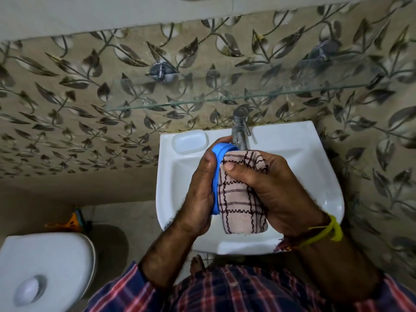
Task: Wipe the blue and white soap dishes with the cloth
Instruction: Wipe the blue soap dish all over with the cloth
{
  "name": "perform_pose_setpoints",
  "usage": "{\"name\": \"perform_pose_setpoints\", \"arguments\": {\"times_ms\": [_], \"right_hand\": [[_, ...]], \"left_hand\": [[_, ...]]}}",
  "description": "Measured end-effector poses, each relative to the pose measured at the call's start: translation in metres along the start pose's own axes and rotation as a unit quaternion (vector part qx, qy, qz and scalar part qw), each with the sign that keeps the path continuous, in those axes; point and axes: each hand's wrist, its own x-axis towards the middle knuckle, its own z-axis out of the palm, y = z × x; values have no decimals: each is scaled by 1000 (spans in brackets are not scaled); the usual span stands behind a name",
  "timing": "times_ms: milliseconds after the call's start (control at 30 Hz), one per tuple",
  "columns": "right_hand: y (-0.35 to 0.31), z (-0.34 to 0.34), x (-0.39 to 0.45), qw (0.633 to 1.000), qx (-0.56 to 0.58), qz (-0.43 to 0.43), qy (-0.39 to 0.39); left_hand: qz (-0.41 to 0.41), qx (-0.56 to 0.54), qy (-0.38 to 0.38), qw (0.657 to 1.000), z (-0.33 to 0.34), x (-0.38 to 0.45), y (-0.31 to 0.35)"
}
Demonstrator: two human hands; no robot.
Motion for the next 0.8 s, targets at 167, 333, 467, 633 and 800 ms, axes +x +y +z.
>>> {"name": "perform_pose_setpoints", "arguments": {"times_ms": [167, 333, 467, 633, 800], "right_hand": [[-1, 2, 7, 999, 39, 20, 9], [-4, -2, 6, 999, -11, 29, -26], [-1, -2, 11, 999, 17, 39, -7], [6, 0, 9, 998, -60, 23, -22], [5, 0, 13, 999, -46, 11, -16]], "left_hand": [[26, 34, 11, 999, 3, -2, 3], [38, 57, 10, 998, -2, -1, 6], [29, 51, 8, 998, -1, -3, 3], [13, 46, 13, 999, -5, 3, 5], [18, 47, 16, 999, -4, 5, 4]]}}
